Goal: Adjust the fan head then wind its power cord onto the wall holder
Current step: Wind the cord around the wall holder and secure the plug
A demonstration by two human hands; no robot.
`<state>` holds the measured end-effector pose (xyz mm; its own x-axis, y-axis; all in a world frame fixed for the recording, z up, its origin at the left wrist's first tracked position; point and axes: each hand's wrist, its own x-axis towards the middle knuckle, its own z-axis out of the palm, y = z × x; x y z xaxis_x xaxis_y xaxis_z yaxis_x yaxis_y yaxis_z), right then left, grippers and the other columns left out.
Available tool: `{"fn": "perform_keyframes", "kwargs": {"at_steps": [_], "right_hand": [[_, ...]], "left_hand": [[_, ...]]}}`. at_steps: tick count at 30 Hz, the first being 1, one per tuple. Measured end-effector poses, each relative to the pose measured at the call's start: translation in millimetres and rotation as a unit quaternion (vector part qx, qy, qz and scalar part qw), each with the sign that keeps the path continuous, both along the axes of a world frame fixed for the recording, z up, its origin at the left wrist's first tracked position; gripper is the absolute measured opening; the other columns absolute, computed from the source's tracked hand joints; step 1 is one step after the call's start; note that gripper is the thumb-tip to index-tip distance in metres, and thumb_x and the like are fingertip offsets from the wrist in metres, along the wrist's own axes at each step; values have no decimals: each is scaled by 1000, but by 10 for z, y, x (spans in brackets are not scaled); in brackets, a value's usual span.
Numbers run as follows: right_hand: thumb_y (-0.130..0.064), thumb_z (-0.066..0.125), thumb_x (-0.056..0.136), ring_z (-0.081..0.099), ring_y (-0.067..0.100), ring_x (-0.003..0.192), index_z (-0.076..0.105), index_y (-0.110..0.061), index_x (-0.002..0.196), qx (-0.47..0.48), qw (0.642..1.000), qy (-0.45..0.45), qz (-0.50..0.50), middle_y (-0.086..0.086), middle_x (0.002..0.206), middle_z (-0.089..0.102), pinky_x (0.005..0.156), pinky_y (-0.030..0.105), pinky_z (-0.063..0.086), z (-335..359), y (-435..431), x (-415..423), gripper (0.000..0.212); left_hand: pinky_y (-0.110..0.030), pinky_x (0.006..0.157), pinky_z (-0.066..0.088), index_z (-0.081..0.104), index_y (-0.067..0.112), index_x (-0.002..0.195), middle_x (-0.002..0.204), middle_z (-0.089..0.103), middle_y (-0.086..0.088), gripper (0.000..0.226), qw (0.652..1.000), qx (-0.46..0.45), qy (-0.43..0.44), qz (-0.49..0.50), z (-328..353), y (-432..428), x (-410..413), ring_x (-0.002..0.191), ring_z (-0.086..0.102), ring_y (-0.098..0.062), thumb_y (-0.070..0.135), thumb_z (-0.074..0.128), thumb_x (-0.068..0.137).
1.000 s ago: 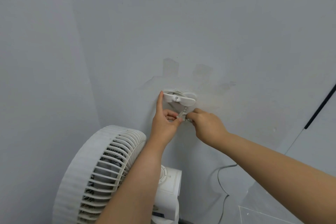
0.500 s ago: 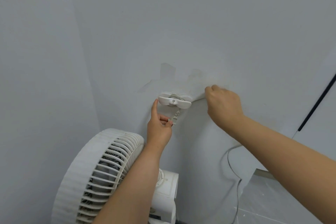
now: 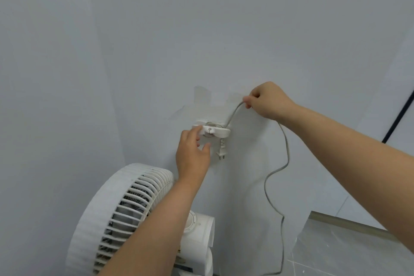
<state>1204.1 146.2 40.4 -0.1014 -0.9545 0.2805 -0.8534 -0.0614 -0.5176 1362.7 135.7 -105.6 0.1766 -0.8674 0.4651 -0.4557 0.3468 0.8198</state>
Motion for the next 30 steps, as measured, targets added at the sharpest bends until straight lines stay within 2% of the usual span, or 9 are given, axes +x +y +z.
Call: {"fn": "perform_keyframes", "kwargs": {"at_steps": [3, 6, 9, 13, 16, 20, 27, 30], "right_hand": [[-7, 50, 91, 37, 16, 53, 60, -11, 64, 44, 996, -76, 30, 4, 57, 44, 50, 23, 29, 41, -3, -24, 29], [-5, 49, 91, 37, 16, 52, 59, -13, 62, 43, 996, -71, 37, 4, 57, 45, 50, 24, 30, 59, -9, -50, 32], [-4, 48, 90, 38, 16, 51, 59, -17, 58, 29, 995, -79, 46, 5, 56, 48, 49, 24, 31, 52, 9, -63, 36], [-5, 49, 90, 40, 13, 49, 58, -17, 58, 25, 993, -97, 59, 3, 55, 49, 48, 22, 31, 47, 24, -69, 35], [-11, 54, 90, 40, 13, 47, 57, -17, 58, 10, 991, -111, 67, 2, 53, 49, 47, 22, 31, 48, 39, -74, 33], [-20, 54, 92, 41, 18, 46, 58, -15, 60, 14, 990, -116, 72, 5, 53, 49, 44, 25, 35, 24, 61, -92, 33], [-11, 53, 89, 41, 19, 47, 60, -15, 62, 38, 988, -129, 74, 5, 54, 49, 44, 25, 34, -83, 78, -160, 28], [-3, 49, 85, 41, 18, 46, 62, -13, 66, 52, 987, -137, 72, -1, 50, 53, 43, 24, 34, -140, 67, -164, 25]], "left_hand": [[-29, 82, 48, 68, 17, 107, 98, 59, -1, 28, 998, -29, -31, -35, 239, -12, -116, 88, 60, -17, 12, 67, 79], [-33, 83, 48, 72, 15, 96, 88, 62, -3, 17, 997, -2, -44, -61, 456, -63, -245, 85, 60, -19, 17, 69, 79], [-33, 78, 49, 73, 15, 86, 86, 67, -2, 9, 998, 18, -53, -33, 574, -108, -324, 85, 62, -20, 21, 69, 79], [-31, 72, 48, 71, 17, 79, 81, 69, -1, 10, 997, 27, -78, -4, 708, -105, -419, 81, 62, -20, 26, 66, 81], [-29, 67, 47, 68, 17, 73, 79, 70, -2, 12, 994, 26, -100, 17, 798, -102, -420, 79, 63, -22, 22, 61, 81], [-26, 65, 44, 69, 14, 72, 80, 71, -4, 11, 993, 41, -103, 48, 875, -148, -267, 78, 62, -21, 16, 60, 78], [-23, 66, 40, 70, 15, 74, 84, 70, -2, 13, 992, 66, -72, 77, 908, -215, -83, 80, 62, -20, 11, 58, 77], [-23, 67, 41, 70, 13, 77, 86, 69, -2, 14, 990, 63, -87, 89, 901, -233, -44, 82, 61, -20, 10, 57, 79]]}}
